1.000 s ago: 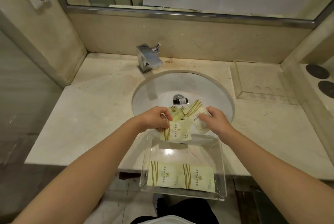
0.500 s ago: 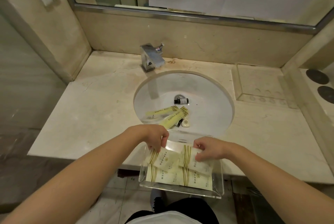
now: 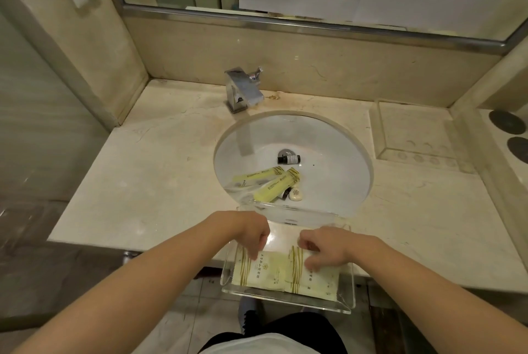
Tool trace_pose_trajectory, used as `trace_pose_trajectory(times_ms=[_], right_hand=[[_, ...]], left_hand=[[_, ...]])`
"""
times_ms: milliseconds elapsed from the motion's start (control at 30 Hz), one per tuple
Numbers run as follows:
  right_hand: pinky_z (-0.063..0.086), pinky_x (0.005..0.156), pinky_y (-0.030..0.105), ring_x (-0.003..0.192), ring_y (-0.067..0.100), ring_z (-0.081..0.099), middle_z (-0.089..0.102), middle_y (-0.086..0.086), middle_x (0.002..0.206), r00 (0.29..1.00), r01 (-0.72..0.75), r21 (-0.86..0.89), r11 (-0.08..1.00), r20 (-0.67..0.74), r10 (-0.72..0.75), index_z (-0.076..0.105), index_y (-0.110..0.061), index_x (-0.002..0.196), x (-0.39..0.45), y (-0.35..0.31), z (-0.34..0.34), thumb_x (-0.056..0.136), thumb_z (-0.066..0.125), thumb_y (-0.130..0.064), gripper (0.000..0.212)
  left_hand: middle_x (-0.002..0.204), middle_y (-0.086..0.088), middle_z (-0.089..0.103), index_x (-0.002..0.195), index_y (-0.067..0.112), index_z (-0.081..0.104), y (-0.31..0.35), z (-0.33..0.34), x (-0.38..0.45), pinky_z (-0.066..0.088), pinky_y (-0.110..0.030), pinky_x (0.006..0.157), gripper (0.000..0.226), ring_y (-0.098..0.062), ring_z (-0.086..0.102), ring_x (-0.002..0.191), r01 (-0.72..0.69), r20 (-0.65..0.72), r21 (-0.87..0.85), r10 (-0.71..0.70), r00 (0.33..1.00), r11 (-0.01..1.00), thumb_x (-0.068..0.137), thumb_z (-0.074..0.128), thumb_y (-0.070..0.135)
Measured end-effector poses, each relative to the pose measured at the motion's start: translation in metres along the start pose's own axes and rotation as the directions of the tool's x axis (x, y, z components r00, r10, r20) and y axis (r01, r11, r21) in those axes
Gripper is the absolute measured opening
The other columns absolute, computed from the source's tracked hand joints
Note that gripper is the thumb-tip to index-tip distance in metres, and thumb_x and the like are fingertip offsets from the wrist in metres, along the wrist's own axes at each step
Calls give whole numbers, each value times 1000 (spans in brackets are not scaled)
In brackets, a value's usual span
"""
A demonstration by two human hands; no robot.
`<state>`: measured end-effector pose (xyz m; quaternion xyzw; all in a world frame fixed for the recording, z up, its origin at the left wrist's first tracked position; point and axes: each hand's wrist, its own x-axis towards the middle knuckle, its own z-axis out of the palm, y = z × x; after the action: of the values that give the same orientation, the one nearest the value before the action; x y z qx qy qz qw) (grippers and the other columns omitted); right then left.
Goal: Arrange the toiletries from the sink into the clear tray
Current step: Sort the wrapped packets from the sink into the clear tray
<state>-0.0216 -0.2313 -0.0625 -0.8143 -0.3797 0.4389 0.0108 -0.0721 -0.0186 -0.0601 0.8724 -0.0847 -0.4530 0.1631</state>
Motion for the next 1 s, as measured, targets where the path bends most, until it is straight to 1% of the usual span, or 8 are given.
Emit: trace_pose_trajectory(times_ms=[100,267,400,533,667,867,933,1000], right_hand=[[47,74,37,79,17,52,59,-1,92,996,69,-69,995,-58,-73,47,-28,88,3,-4,-1,83,59,-35,14],[43,66,32,72,14,49,54,-8,78,996,80,-91,993,-21,-82,50,-26,79,6,-10,7,81,60,-26,10],[39,59,29,66,13,48,54,-9,73,998,28,-106,994,-51,-34,49,-27,75,8,-8,9,77,64,-31,16],[45,63,30,69,13,53,59,-7,77,999,-29,-34,999,-34,28,50,-28,75,8,-6,7,73,69,-39,21],[47,67,30,71,12,53,60,-7,80,999,-30,61,998,-8,31,53,-27,78,5,-6,0,72,72,-40,24],[37,57,27,67,14,48,52,-8,72,998,-56,-101,993,2,57,45,-28,72,5,-10,8,73,71,-39,28],[39,59,27,68,14,49,55,-7,75,998,-64,-71,995,-1,65,47,-27,74,7,-9,5,71,71,-44,29],[42,61,28,67,13,51,57,-7,74,997,-51,41,998,-54,53,49,-28,72,10,-8,0,71,68,-49,28]], left_hand=[[85,3,62,84,16,61,0,4,3,46,-27,70,25,-15,57,77,-5,-48,-30,3,999,1000,76,78,32],[83,1,62,84,16,60,2,11,6,46,-28,68,28,-17,56,75,3,-103,1,-3,995,1000,76,78,36],[81,0,62,83,15,60,2,14,7,45,-28,67,29,-18,56,74,-1,-127,26,4,992,1000,76,78,38],[82,0,62,84,15,62,1,12,5,45,-28,68,28,-17,55,73,-10,-93,20,12,996,1000,77,76,38],[82,0,63,88,12,65,-3,10,5,47,-29,71,25,-16,56,73,-25,-91,-10,24,996,1000,80,75,34],[80,0,61,81,15,59,-2,16,9,45,-28,66,27,-17,55,72,-9,-151,40,15,988,999,77,77,36],[80,1,60,81,16,58,-3,13,9,45,-27,65,29,-16,54,72,-17,-153,12,19,988,1000,75,78,36],[80,3,60,83,16,57,-2,7,10,46,-27,67,29,-15,54,72,-38,-159,-108,21,987,993,75,78,34]])
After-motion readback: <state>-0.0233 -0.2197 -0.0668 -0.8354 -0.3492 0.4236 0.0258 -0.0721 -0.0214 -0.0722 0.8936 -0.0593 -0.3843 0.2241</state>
